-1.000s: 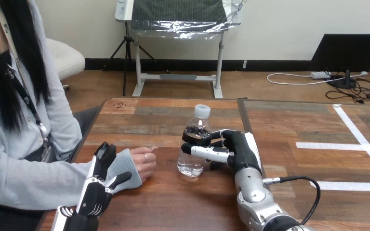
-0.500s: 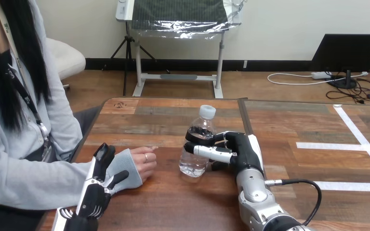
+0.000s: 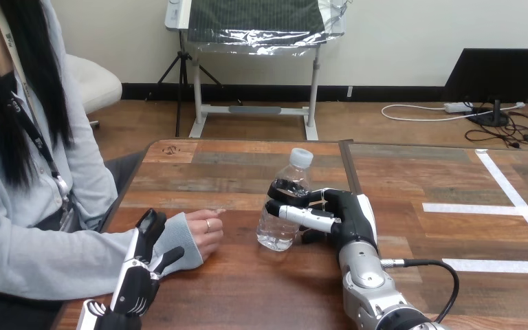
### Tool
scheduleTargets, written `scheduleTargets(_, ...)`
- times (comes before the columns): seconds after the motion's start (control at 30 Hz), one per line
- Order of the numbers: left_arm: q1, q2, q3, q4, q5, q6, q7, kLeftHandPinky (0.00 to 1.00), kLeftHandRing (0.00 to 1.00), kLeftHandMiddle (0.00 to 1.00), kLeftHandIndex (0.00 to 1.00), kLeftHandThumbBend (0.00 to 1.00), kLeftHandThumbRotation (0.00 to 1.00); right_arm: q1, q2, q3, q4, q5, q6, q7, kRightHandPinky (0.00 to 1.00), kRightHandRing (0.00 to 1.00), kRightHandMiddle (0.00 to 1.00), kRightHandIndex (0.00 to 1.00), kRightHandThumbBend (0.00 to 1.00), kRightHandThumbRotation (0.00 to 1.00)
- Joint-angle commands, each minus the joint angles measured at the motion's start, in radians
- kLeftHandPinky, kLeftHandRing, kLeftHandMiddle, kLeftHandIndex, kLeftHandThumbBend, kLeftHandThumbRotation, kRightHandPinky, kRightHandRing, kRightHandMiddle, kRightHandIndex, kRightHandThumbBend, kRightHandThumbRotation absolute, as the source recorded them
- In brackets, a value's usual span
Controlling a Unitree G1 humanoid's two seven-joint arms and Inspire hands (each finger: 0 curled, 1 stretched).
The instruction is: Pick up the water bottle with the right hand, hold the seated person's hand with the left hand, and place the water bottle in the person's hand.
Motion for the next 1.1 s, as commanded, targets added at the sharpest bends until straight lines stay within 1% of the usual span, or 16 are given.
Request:
scheduleTargets(0.0, -0.061, -0.006, 0.001, 0.010, 0.005, -0.030, 0.010, 0.87, 1.00, 1.00, 1.00, 1.00, 0.56, -0.064, 0.028, -0.022, -0.015, 0.019, -0.043, 0.012, 0.37, 0.38, 0.39, 0.36, 0.82, 0.00)
scheduleTargets(0.13, -0.065, -0.002, -0.006, 0.012, 0.001, -0.027, 0.010, 0.88, 1.00, 1.00, 1.00, 1.00, 0.56, -0.059, 0.022, -0.029, -0.016, 0.029, -0.053, 0.021, 0.36, 0.37, 0.39, 0.36, 0.81, 0.00)
scheduleTargets(0.33, -0.078, -0.001, 0.000, 0.031, 0.009, -0.035, 0.011, 0.88, 1.00, 1.00, 1.00, 1.00, 0.57, -0.052, 0.013, -0.040, -0.020, 0.038, -0.073, 0.036, 0.34, 0.35, 0.38, 0.36, 0.80, 0.00)
scheduleTargets(0.43, -0.079, -0.007, 0.014, 0.028, 0.024, -0.028, 0.018, 0.88, 1.00, 1.00, 1.00, 1.00, 0.57, -0.048, 0.006, -0.042, -0.022, 0.043, -0.090, 0.049, 0.34, 0.34, 0.38, 0.37, 0.80, 0.00)
scheduleTargets(0.63, -0.084, -0.019, 0.042, 0.015, 0.059, -0.017, 0.041, 0.86, 0.98, 1.00, 1.00, 1.00, 0.58, -0.042, -0.003, -0.059, -0.026, 0.067, -0.127, 0.086, 0.34, 0.34, 0.39, 0.37, 0.80, 0.00)
scheduleTargets(0.67, -0.082, -0.029, 0.064, 0.006, 0.086, -0.009, 0.052, 0.85, 0.98, 1.00, 0.99, 1.00, 0.58, -0.041, -0.006, -0.062, -0.027, 0.072, -0.135, 0.093, 0.34, 0.35, 0.39, 0.37, 0.80, 0.00)
scheduleTargets(0.73, -0.080, -0.040, 0.092, -0.004, 0.120, -0.001, 0.069, 0.82, 0.96, 0.99, 0.99, 1.00, 0.58, -0.040, -0.009, -0.064, -0.027, 0.076, -0.144, 0.102, 0.34, 0.35, 0.39, 0.37, 0.79, 0.00)
scheduleTargets(0.77, -0.073, -0.050, 0.121, -0.023, 0.159, 0.011, 0.083, 0.81, 0.96, 0.99, 0.98, 1.00, 0.58, -0.039, -0.012, -0.066, -0.029, 0.079, -0.153, 0.109, 0.34, 0.35, 0.39, 0.37, 0.79, 0.00)
scheduleTargets(0.83, -0.066, -0.062, 0.153, -0.045, 0.208, 0.026, 0.102, 0.80, 0.95, 0.99, 0.98, 1.00, 0.57, -0.038, -0.015, -0.067, -0.029, 0.082, -0.164, 0.117, 0.34, 0.35, 0.39, 0.37, 0.79, 0.00)
scheduleTargets(0.87, -0.060, -0.073, 0.178, -0.065, 0.244, 0.038, 0.118, 0.80, 0.95, 0.98, 0.98, 1.00, 0.57, -0.038, -0.018, -0.067, -0.030, 0.084, -0.171, 0.123, 0.34, 0.35, 0.39, 0.37, 0.79, 0.00)
scheduleTargets(0.93, -0.054, -0.084, 0.203, -0.088, 0.287, 0.054, 0.141, 0.79, 0.94, 0.98, 0.97, 1.00, 0.54, -0.039, -0.022, -0.067, -0.031, 0.085, -0.177, 0.128, 0.34, 0.35, 0.40, 0.37, 0.78, 0.00)
scheduleTargets(0.97, -0.045, -0.096, 0.222, -0.113, 0.320, 0.073, 0.158, 0.79, 0.93, 0.97, 0.97, 1.00, 0.54, -0.038, -0.023, -0.074, -0.032, 0.093, -0.186, 0.141, 0.34, 0.35, 0.40, 0.37, 0.78, 0.00)
scheduleTargets(1.03, -0.036, -0.107, 0.241, -0.144, 0.363, 0.099, 0.185, 0.79, 0.93, 0.97, 0.96, 1.00, 0.51, -0.039, -0.025, -0.082, -0.033, 0.103, -0.195, 0.156, 0.34, 0.35, 0.40, 0.37, 0.78, 0.00)
scheduleTargets(1.07, -0.026, -0.118, 0.258, -0.171, 0.398, 0.119, 0.204, 0.79, 0.92, 0.97, 0.96, 1.00, 0.50, -0.039, -0.026, -0.090, -0.035, 0.114, -0.203, 0.171, 0.33, 0.35, 0.40, 0.37, 0.78, 0.00)
